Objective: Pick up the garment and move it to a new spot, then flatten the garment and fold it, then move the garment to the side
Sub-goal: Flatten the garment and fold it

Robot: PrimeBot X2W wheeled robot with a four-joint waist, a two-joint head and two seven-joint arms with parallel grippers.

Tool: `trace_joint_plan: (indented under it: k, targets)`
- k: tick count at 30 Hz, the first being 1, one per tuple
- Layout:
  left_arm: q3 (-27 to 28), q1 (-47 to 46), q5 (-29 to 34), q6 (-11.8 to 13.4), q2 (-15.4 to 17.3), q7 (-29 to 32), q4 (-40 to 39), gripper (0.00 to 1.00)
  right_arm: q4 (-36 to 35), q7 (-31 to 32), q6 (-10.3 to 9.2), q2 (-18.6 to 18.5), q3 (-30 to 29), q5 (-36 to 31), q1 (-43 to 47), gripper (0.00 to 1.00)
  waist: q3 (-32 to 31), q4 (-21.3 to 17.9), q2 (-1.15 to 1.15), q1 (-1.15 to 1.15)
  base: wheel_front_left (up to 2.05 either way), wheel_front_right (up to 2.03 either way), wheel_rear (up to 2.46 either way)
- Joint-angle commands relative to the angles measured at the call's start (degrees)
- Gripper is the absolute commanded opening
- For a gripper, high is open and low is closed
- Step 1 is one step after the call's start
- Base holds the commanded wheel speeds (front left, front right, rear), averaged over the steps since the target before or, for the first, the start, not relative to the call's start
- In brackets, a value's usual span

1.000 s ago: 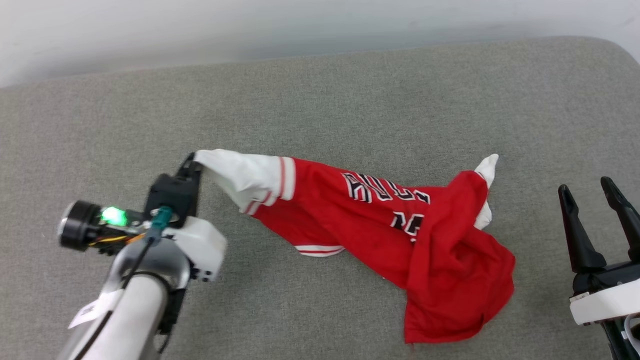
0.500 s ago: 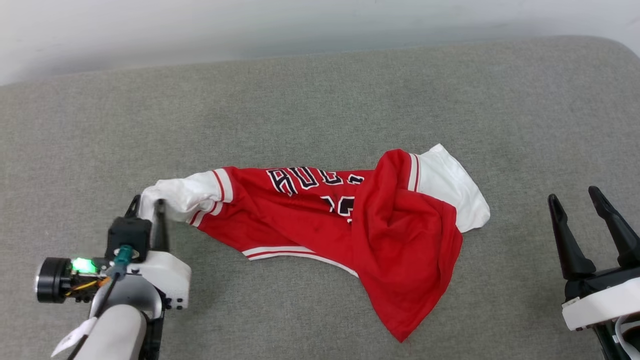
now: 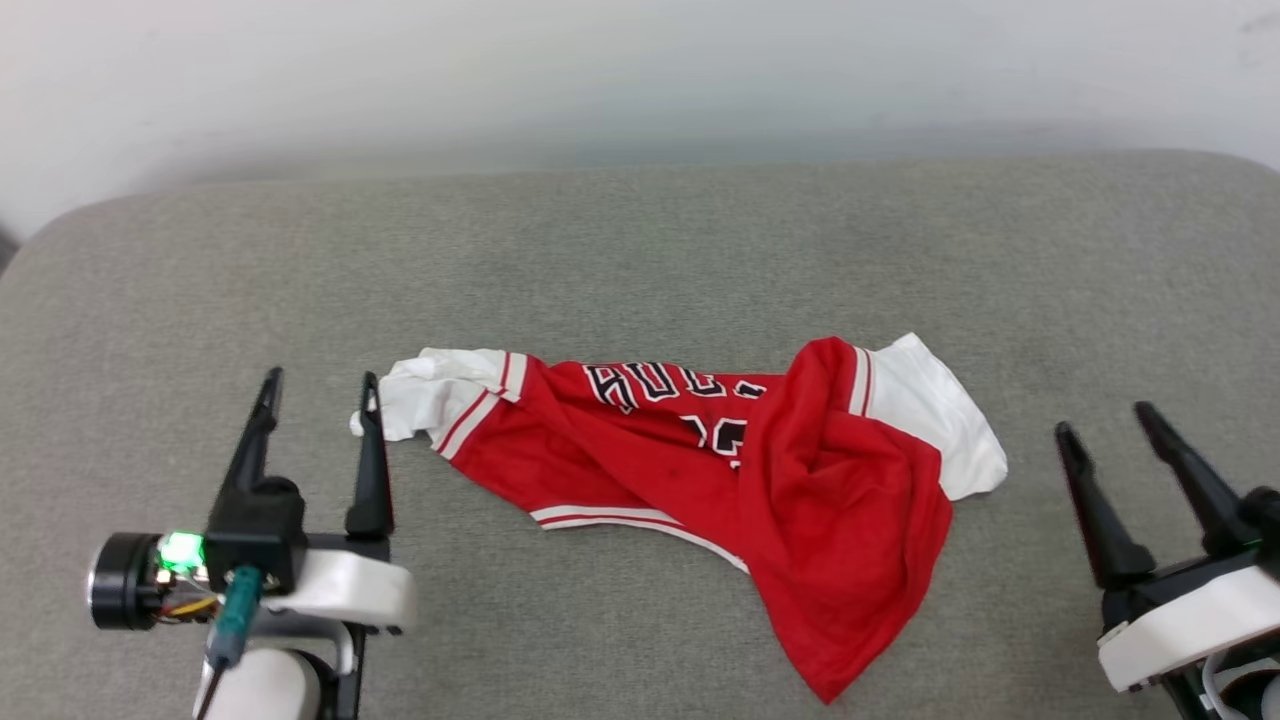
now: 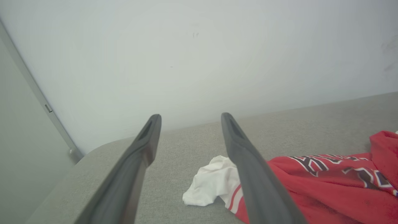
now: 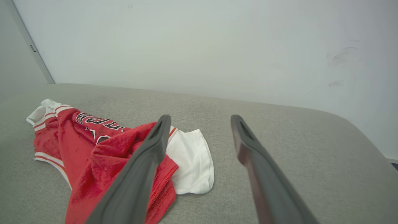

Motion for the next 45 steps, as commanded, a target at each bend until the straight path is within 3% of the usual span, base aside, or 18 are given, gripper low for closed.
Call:
trace_joint_plan:
  k: [1,5,8,13,17,23,30,31,32,38,45]
  targets:
    - [-0.4,1.5,0.7,-0.3,-0.3,-0.3,-1.9,1.0,-1.1,1.0,-0.02,-0.7,1.1,0.4,0.5,1.0,-0.5,0.9,0.0,0.0,0.0,0.0,0.0]
    - [-2.2,3.8,2.5,-1.3,-1.3,-0.5,-7.7,1.0,-4.3,6.6,-0.02,-3.3,4.3,2.5,0.9,1.0,-0.4,2.9,0.0,0.0,0.0,0.0,0.0]
    - [-3.4,4.8,3.5,-1.8,-2.3,-0.4,-9.8,1.0,-6.9,14.1,-0.02,-6.4,8.5,4.3,0.6,1.0,-0.1,4.5,0.0,0.0,0.0,0.0,0.0]
    - [-4.7,5.2,4.1,-3.0,-4.0,-0.4,-9.8,1.0,-10.2,28.4,-0.02,-10.8,16.5,8.4,-1.4,1.0,0.9,7.0,0.0,0.0,0.0,0.0,0.0]
    - [-4.4,4.5,3.9,-3.9,-5.0,-0.4,-8.8,1.0,-9.3,36.6,-0.02,-13.3,22.1,7.9,-3.8,1.0,2.2,9.0,0.0,0.0,0.0,0.0,0.0]
    - [-4.4,3.5,4.6,-5.2,-6.3,-0.4,-8.2,1.0,-3.4,42.0,-0.02,-13.4,26.8,7.9,-6.7,1.0,4.4,11.9,0.0,0.0,0.0,0.0,0.0]
    - [-4.1,2.7,5.6,-6.4,-7.9,-0.4,-7.4,1.0,5.8,41.5,-0.06,-13.0,31.6,7.6,-7.5,1.0,6.2,14.1,0.0,0.0,0.0,0.0,0.0]
    - [-4.0,2.7,5.7,-6.5,-8.1,-0.4,-7.3,1.0,6.8,41.5,-0.06,-13.2,32.6,7.6,-7.3,0.4,6.2,14.2,0.0,0.0,0.0,0.0,0.0]
    - [-3.9,2.7,5.8,-6.7,-8.3,-0.4,-7.1,1.0,7.4,41.3,-0.06,-13.3,33.5,7.8,-7.3,0.0,6.1,14.2,0.0,0.0,0.0,0.0,0.0]
    - [-2.3,3.8,6.0,-7.3,-8.8,-0.4,-6.5,1.0,3.6,37.7,-0.01,-14.8,32.3,10.4,-9.6,0.0,4.0,12.6,0.0,0.0,0.0,0.0,0.0]
    - [-1.1,5.0,6.4,-8.4,-9.5,-0.4,-6.6,1.0,-8.4,36.9,-0.03,-18.0,22.5,12.5,-14.5,0.0,1.9,11.0,0.0,0.0,0.0,0.0,0.0]
